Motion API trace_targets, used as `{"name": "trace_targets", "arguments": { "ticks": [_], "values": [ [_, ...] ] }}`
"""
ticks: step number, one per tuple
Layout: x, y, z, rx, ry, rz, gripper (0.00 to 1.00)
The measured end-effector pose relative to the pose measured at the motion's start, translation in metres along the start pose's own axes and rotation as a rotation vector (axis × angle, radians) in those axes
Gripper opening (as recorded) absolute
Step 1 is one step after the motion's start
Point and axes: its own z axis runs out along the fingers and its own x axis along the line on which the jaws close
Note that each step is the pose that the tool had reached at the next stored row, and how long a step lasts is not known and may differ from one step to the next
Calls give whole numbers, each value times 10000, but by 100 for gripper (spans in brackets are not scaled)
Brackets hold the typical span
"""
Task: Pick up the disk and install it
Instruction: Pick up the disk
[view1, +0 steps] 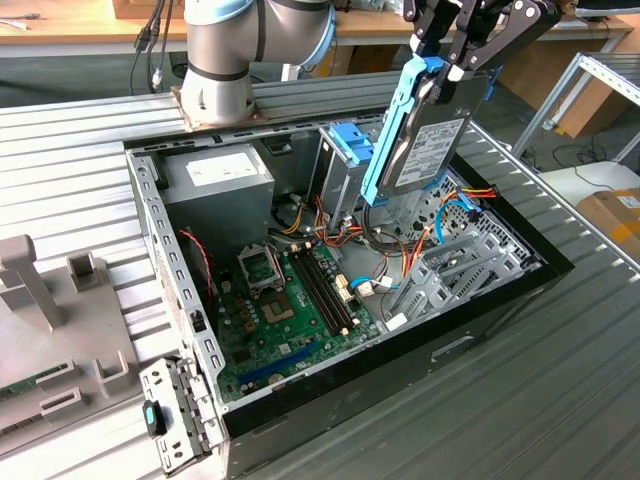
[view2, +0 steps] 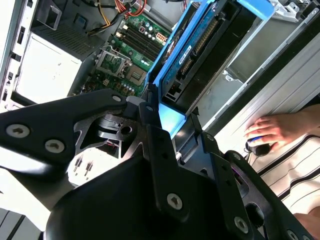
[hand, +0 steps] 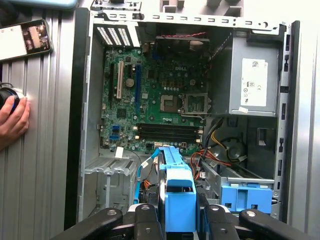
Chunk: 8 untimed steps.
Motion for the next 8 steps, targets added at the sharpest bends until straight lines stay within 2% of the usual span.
{"name": "trace_targets", "arguments": {
  "ticks": [4,8],
  "values": [
    [0,-10,0,0,1,-2,37],
    [3,-82,-2,0,2,0,37]
  ]
}}
